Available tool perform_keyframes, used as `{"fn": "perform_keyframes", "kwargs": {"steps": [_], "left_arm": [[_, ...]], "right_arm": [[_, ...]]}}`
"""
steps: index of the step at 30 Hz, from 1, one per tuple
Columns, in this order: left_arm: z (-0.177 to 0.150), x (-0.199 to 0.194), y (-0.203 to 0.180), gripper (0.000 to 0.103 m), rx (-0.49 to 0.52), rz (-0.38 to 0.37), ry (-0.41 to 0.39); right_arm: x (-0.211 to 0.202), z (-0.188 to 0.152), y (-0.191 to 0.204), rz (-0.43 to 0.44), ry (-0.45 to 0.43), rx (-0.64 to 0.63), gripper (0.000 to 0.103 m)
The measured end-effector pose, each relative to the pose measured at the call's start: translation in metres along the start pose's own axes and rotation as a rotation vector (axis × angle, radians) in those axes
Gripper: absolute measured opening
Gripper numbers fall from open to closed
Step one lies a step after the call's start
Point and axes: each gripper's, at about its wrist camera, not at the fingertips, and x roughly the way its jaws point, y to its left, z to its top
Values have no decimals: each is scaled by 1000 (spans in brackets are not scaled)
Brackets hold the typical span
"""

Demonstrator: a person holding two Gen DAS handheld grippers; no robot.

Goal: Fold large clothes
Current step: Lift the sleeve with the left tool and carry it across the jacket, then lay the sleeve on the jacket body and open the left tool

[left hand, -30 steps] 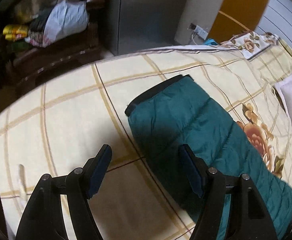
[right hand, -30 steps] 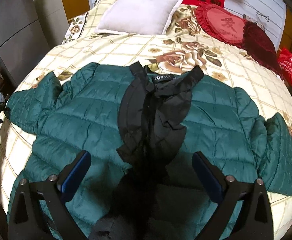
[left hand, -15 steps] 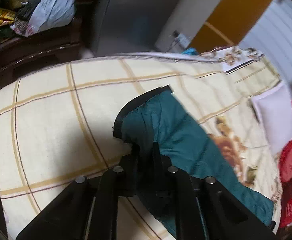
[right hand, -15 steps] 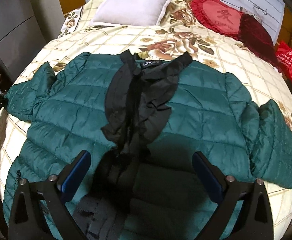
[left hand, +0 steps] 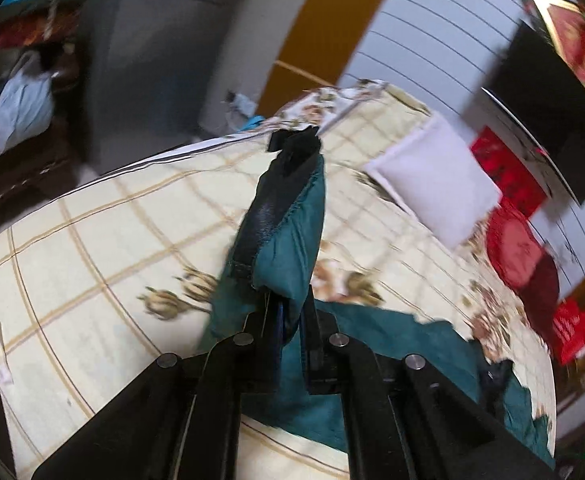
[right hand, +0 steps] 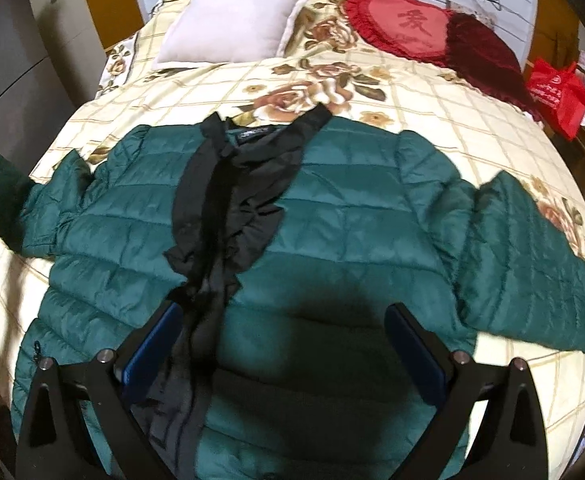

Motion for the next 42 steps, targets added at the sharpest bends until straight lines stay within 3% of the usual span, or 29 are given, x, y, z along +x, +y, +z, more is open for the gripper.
{"fn": "perform_keyframes", "kwargs": {"steps": [8, 18, 23, 31, 42], "left_arm": [[-34, -22, -71, 0, 121, -95, 43], [-99, -19, -139, 0, 213, -156, 149], [-120, -16, -160, 0, 239, -172, 181], [-143, -21, -193, 0, 293, -209, 206], [-179, -32, -249, 0, 377, -313, 267]], "right_arm": [[5, -11, -30, -43, 16, 51, 103], [13, -12, -35, -40, 13, 79, 103], [10, -14, -35, -38, 5, 72, 103], [7, -6, -42, -104, -26, 62, 103], [6, -4, -63, -108, -34, 104, 102]]}}
